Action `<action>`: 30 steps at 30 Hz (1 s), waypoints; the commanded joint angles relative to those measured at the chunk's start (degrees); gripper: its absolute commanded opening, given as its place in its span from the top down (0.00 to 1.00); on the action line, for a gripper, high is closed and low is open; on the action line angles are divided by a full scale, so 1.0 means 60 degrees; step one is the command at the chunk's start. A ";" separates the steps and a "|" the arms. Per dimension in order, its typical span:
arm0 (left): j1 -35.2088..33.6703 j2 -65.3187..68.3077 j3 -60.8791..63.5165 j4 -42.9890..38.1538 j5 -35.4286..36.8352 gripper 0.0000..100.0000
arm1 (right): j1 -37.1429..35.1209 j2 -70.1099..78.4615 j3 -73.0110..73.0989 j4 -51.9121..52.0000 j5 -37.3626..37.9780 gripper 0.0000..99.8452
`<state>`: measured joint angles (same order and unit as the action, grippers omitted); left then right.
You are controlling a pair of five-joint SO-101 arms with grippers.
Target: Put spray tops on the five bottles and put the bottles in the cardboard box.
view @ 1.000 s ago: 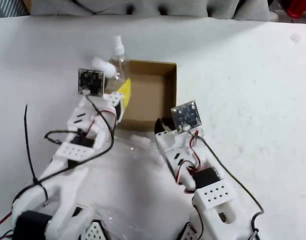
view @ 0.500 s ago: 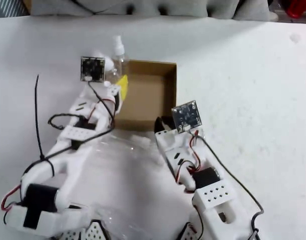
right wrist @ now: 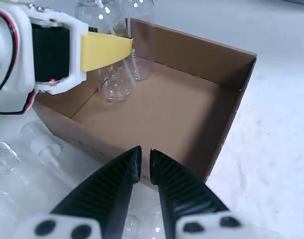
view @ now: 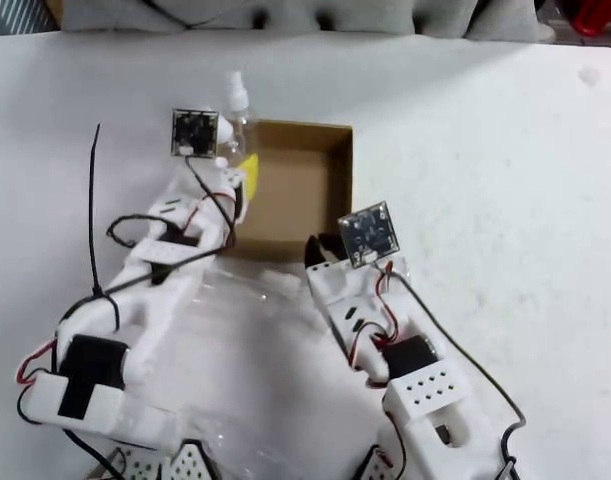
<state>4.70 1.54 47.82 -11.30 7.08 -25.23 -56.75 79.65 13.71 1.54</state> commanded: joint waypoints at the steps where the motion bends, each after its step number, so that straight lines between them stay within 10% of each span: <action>1: -0.0168 0.0081 -0.0557 -0.0484 -0.0117 0.98 | -0.0081 -0.0066 -0.0484 -0.0183 0.0117 0.99; 30: -0.0388 0.1062 -0.0733 -0.0821 -0.0132 0.91 | -0.0037 -0.0066 -0.0484 -0.0183 0.0132 0.99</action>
<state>3.03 8.04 45.54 -15.16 7.08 -25.23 -56.75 79.65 13.71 1.54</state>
